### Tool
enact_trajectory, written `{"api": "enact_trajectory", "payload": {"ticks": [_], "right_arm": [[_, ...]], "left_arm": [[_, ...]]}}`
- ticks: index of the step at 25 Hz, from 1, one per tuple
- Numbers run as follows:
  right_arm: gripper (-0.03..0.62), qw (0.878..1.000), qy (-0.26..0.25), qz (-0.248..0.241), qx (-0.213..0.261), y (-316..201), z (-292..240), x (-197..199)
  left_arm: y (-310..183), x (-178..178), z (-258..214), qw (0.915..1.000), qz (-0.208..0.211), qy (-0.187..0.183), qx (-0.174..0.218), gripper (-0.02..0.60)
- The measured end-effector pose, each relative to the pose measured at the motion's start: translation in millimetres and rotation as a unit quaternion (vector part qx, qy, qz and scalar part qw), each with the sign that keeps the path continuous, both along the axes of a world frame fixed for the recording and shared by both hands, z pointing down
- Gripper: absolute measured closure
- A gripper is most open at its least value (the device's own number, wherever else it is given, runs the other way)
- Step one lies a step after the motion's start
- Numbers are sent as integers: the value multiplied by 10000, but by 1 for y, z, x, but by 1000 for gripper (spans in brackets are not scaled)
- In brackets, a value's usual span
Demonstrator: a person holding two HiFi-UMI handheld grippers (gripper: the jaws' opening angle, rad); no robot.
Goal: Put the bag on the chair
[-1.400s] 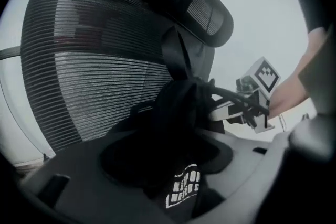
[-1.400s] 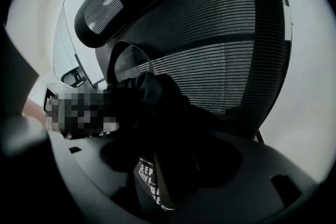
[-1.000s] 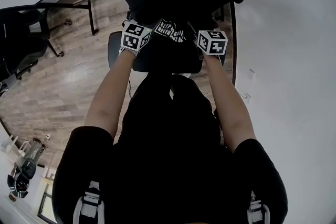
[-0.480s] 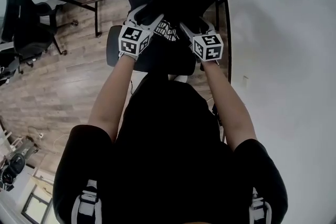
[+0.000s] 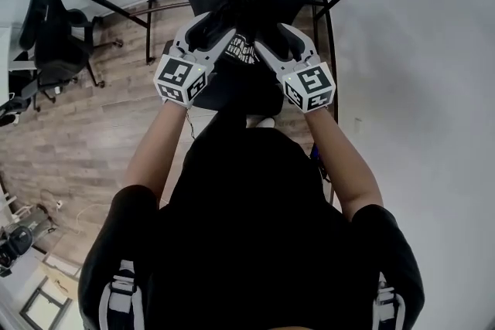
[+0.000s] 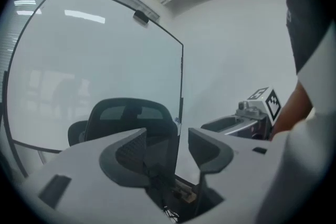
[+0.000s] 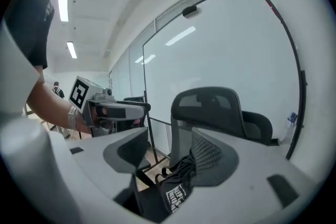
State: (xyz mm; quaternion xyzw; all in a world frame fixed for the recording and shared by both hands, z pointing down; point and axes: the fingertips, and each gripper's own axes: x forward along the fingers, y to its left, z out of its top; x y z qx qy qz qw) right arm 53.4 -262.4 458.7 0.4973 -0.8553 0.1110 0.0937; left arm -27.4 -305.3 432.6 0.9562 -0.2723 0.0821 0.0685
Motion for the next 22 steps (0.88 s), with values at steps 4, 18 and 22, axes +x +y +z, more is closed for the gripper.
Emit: {"api": "enact_trajectory", "payload": {"ticks": [4, 18, 22], "right_arm": [[365, 9978, -408, -316, 409, 33, -54, -8], [591, 9855, -454, -1059, 1244, 119, -123, -40], [592, 9847, -414, -1096, 1289, 129, -122, -41]], "left_arm": [[36, -8, -40, 9998, -13, 130, 175, 336], [137, 2, -105, 9977, 222, 276, 580, 511], [152, -1, -98, 9983, 145, 174, 534, 553]]}}
